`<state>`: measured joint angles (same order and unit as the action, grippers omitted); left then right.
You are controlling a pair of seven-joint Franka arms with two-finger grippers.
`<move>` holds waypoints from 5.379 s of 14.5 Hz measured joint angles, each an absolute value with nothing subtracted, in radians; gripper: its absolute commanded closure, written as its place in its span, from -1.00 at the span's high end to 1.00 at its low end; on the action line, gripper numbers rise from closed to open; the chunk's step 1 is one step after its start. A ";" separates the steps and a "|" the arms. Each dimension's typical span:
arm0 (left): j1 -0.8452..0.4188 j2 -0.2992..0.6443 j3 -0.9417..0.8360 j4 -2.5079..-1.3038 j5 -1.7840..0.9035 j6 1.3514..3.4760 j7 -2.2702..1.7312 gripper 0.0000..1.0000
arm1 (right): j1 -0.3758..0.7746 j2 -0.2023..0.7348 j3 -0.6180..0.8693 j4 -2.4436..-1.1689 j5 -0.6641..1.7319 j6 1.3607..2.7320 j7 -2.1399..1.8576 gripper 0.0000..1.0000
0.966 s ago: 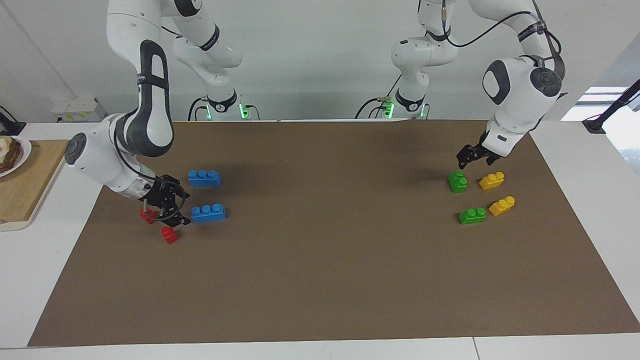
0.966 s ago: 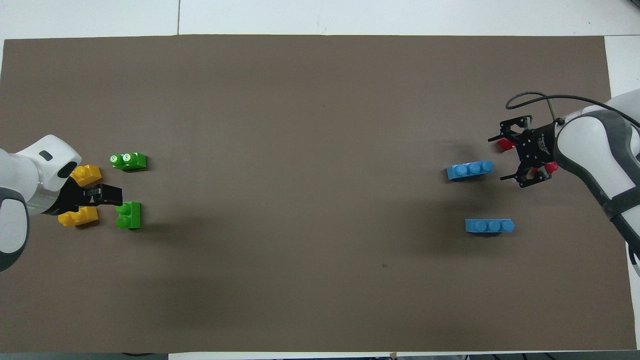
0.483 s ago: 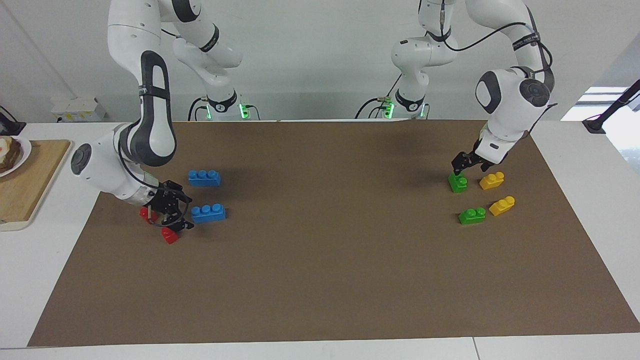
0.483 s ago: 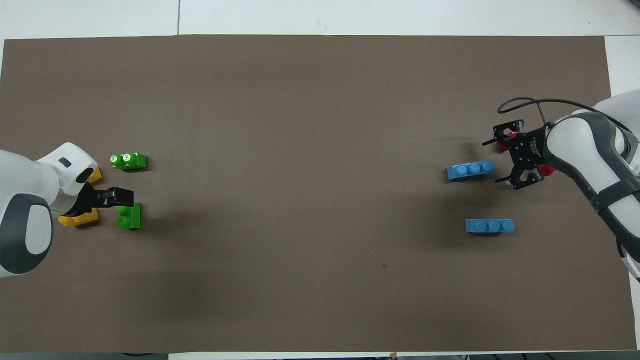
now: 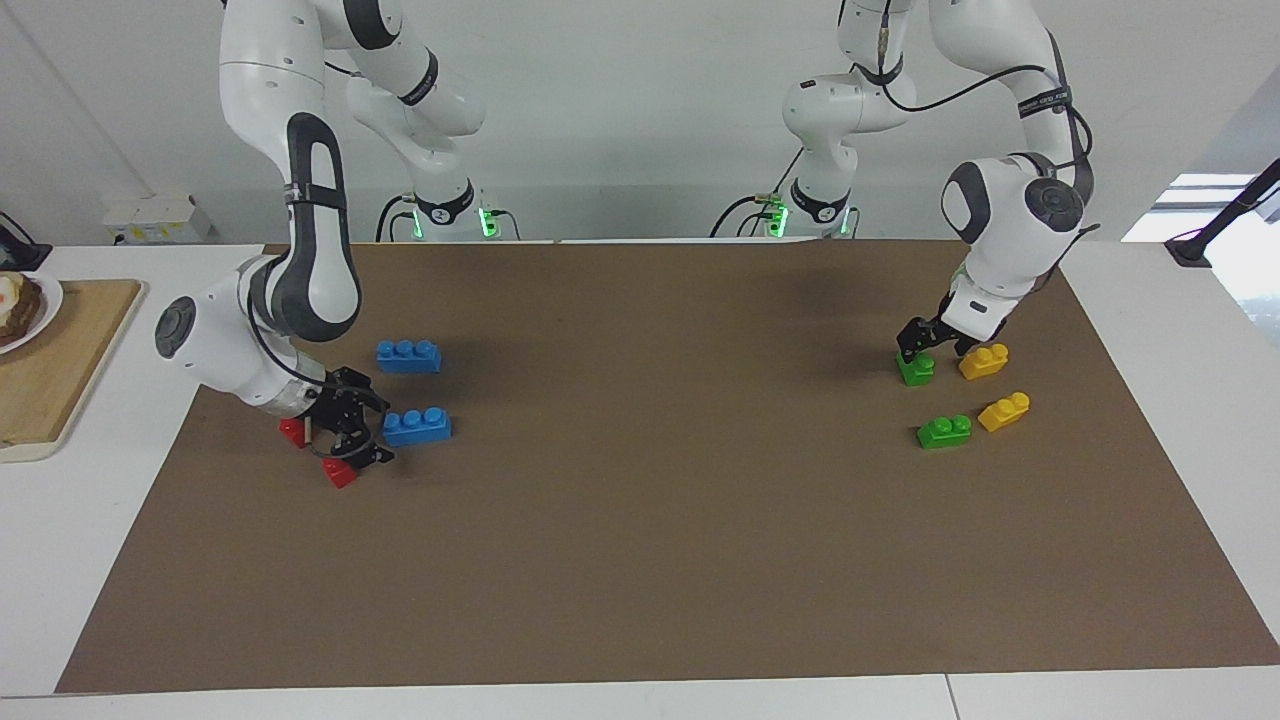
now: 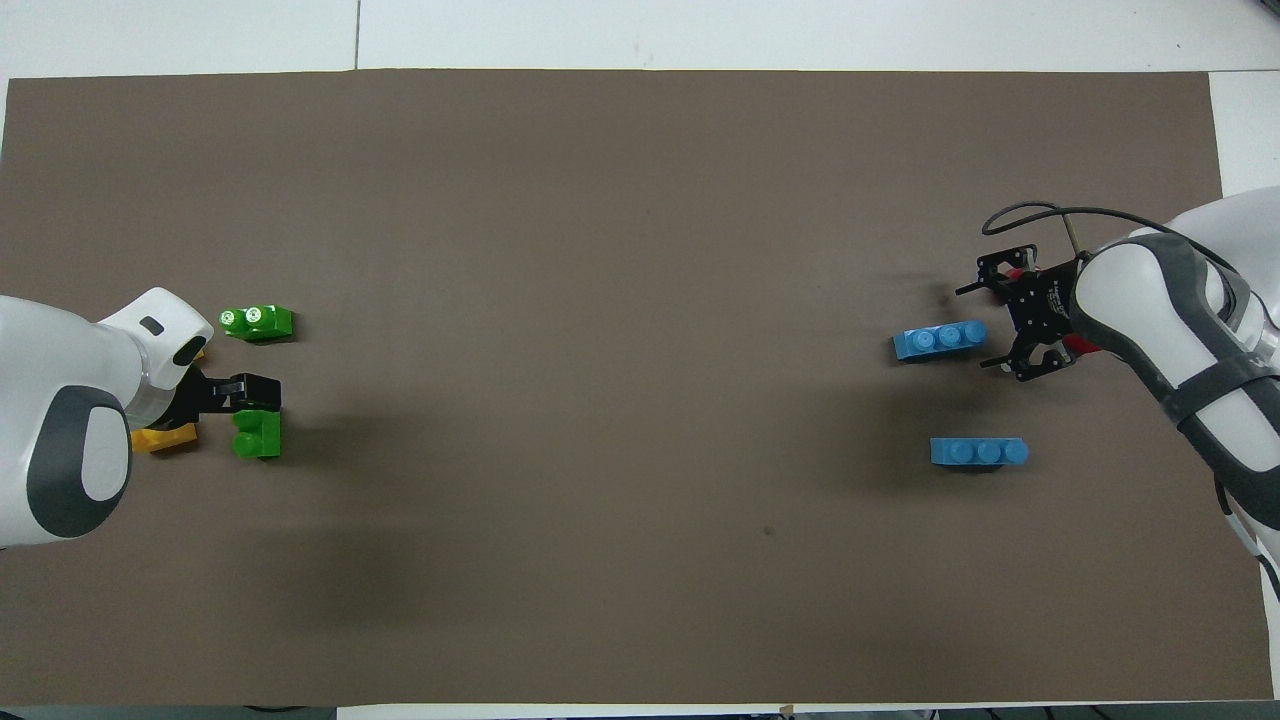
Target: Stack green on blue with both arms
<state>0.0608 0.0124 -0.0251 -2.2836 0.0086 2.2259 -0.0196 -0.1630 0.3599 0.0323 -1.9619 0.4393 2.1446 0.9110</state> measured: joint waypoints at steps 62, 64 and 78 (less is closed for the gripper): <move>-0.373 0.141 -0.066 -1.935 -0.123 2.149 -2.099 -1.00 | 0.496 0.373 0.040 -2.015 0.610 2.562 1.576 -1.00; -0.416 0.171 -0.066 -1.899 -0.123 2.149 -2.173 -1.00 | 0.496 0.373 0.040 -2.015 0.610 2.562 1.576 -1.00; -0.553 0.370 -0.057 -1.719 -0.121 2.122 -2.334 -1.00 | 0.495 0.373 0.039 -2.017 0.627 2.562 1.576 -1.00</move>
<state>-0.5527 0.3705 -0.0568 -1.7192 -0.1205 2.1223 -2.3344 0.4950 0.3729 0.0392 -2.0169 0.6268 2.5621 1.5761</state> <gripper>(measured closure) 0.656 0.656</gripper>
